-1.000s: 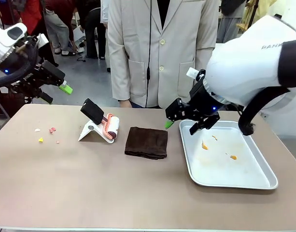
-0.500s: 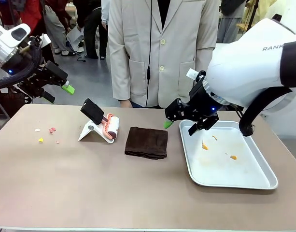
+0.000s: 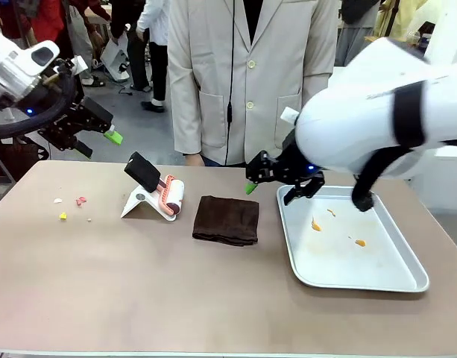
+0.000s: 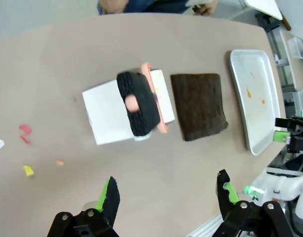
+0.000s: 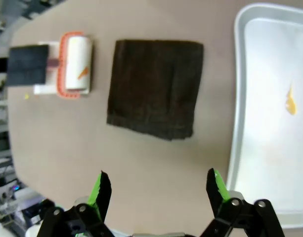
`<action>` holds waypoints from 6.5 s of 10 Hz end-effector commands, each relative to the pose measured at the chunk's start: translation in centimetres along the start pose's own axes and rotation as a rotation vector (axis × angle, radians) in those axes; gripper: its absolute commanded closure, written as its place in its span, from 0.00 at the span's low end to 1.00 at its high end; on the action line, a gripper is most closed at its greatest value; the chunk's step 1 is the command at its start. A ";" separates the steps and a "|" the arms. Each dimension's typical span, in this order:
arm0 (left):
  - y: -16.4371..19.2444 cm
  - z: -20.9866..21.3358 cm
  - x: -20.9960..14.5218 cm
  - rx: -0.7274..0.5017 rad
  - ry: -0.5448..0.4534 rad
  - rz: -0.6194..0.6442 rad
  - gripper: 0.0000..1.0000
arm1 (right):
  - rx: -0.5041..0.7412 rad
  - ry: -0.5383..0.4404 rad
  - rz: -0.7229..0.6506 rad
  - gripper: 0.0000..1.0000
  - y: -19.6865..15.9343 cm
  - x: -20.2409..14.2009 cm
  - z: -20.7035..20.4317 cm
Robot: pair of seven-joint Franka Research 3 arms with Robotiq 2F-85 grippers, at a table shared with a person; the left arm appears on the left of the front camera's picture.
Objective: Clean the surface of the table.
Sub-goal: Hold the Lint Roller with your left hand and the towel with your right hand.
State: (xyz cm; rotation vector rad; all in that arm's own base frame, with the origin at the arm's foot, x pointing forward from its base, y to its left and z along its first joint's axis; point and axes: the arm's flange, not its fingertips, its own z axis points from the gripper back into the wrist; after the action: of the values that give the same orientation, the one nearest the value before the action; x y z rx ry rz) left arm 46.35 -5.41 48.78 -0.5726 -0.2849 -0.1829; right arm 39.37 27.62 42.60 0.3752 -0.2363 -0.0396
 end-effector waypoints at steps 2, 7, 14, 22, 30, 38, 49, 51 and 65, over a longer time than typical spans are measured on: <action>1.0 -2.8 3.8 -0.001 -0.005 0.036 0.00 | -0.107 0.034 -0.069 0.00 3.3 4.6 -5.7; 2.5 -7.2 5.7 -0.038 0.081 0.069 0.00 | -0.157 0.129 -0.128 0.00 3.1 7.6 -11.8; 3.4 -10.6 6.0 -0.071 0.134 0.139 0.00 | -0.246 0.177 -0.186 0.00 2.4 8.3 -14.2; 3.8 -10.5 5.8 -0.042 0.157 0.161 0.00 | -0.299 0.186 -0.142 0.00 1.7 8.4 -16.3; 3.8 -10.4 5.9 -0.050 0.160 0.160 1.00 | -0.287 0.208 -0.142 1.00 1.6 8.5 -16.7; 3.7 -10.2 5.8 -0.050 0.141 0.143 1.00 | -0.283 0.229 -0.135 1.00 1.6 8.4 -16.8; -0.1 -4.8 2.8 -0.359 -0.003 0.090 1.00 | 0.640 0.391 -0.133 1.00 -6.7 9.7 -6.7; 0.5 -1.0 1.1 -0.528 0.031 0.051 1.00 | 0.883 0.388 -0.094 1.00 -9.7 9.0 -3.8; 33.9 17.1 -22.7 -0.803 -0.195 0.307 1.00 | 1.188 -0.036 -0.236 1.00 -41.6 -4.4 8.1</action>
State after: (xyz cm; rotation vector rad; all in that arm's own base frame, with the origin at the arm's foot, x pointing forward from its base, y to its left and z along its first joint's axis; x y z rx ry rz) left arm 29.58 32.45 39.02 -1.3621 -0.2414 0.1032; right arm 32.99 -12.51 34.47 1.5557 -0.2151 -0.2027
